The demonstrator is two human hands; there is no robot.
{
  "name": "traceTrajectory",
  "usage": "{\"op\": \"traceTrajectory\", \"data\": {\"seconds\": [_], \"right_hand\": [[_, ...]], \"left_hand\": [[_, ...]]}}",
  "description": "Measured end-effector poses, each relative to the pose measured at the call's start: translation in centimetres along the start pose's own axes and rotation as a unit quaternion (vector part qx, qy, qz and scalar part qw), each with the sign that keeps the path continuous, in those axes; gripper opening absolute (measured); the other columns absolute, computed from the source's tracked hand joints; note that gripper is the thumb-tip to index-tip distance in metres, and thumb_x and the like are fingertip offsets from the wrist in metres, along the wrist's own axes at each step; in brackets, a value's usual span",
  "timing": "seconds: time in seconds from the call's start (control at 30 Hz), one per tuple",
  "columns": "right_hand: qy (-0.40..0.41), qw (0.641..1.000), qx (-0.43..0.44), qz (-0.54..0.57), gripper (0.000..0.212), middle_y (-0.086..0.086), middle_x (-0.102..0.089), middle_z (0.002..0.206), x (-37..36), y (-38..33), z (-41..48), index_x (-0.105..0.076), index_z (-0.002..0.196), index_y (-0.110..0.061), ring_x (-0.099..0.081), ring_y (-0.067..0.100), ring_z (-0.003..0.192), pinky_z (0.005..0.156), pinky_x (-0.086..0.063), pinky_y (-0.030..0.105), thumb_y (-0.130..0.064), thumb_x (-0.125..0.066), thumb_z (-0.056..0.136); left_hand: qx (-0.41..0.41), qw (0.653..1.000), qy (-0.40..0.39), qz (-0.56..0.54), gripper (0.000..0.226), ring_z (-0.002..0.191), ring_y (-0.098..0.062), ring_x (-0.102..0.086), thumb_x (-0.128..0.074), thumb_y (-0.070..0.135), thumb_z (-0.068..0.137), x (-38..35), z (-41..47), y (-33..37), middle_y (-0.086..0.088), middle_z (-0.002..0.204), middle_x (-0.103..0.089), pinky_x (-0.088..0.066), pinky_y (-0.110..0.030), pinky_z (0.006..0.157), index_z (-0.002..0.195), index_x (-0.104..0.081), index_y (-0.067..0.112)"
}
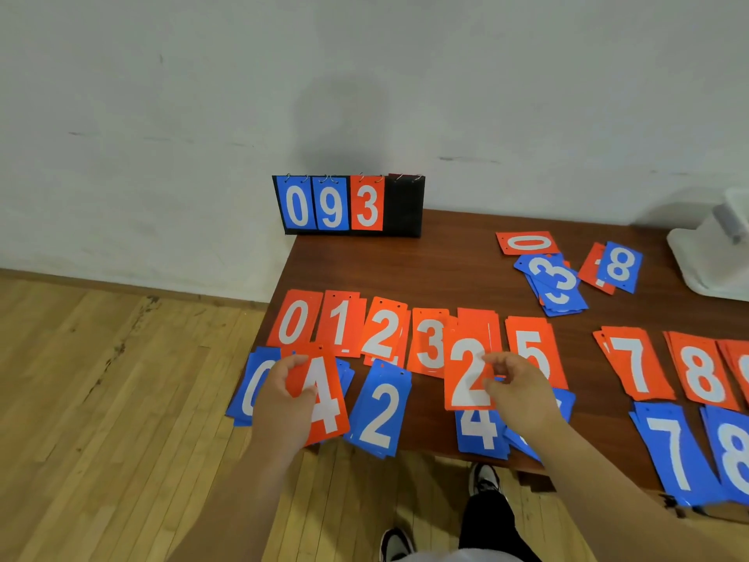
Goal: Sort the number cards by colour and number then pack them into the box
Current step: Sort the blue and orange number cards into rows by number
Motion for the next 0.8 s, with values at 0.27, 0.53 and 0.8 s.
{"op": "traceTrajectory", "data": {"seconds": [0.27, 0.53, 0.8], "right_hand": [[-0.022, 1.000, -0.006, 0.000, 0.036, 0.000, -0.062, 0.128, -4.7, -2.0, 6.1, -0.061, 0.130, -0.025, -0.057, 0.016, 0.108, 0.088, -0.056, 0.033, -0.012, -0.062, 0.097], [-0.029, 0.997, -0.006, -0.069, 0.037, 0.006, -0.062, 0.131, -6.8, -2.5, 9.2, -0.056, 0.134, -0.026, -0.061, 0.029, 0.114, 0.089, -0.055, 0.038, -0.016, -0.059, 0.099], [-0.014, 0.981, 0.051, -0.186, 0.043, 0.002, -0.057, 0.132, -5.7, -4.1, 7.2, -0.058, 0.131, -0.028, -0.060, 0.023, 0.112, 0.085, -0.059, 0.038, -0.035, -0.070, 0.090]], "left_hand": [[0.010, 1.000, -0.007, 0.010, 0.044, 0.112, -0.016, -0.053, -0.066, 0.020, 0.098, -0.3, 0.2, 0.1, 0.009, 0.128, -0.047, -0.058, -0.035, 0.082, 0.136, -0.049, 0.035], [0.034, 0.999, -0.010, -0.021, 0.042, 0.110, -0.013, -0.052, -0.065, 0.016, 0.098, -0.8, 0.5, 0.4, 0.013, 0.123, -0.047, -0.050, -0.018, 0.068, 0.127, -0.049, 0.042], [0.042, 0.999, -0.034, -0.010, 0.051, 0.116, -0.013, -0.048, -0.069, 0.019, 0.096, -1.8, 0.8, 0.9, 0.015, 0.126, -0.044, -0.056, -0.038, 0.088, 0.130, -0.043, 0.047]]}}
Point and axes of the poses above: each hand's wrist, its own z-axis towards the middle knuckle, its own x-axis out of the back of the hand, y = z × x, the point moved 1 cm from there along z, towards the middle knuckle
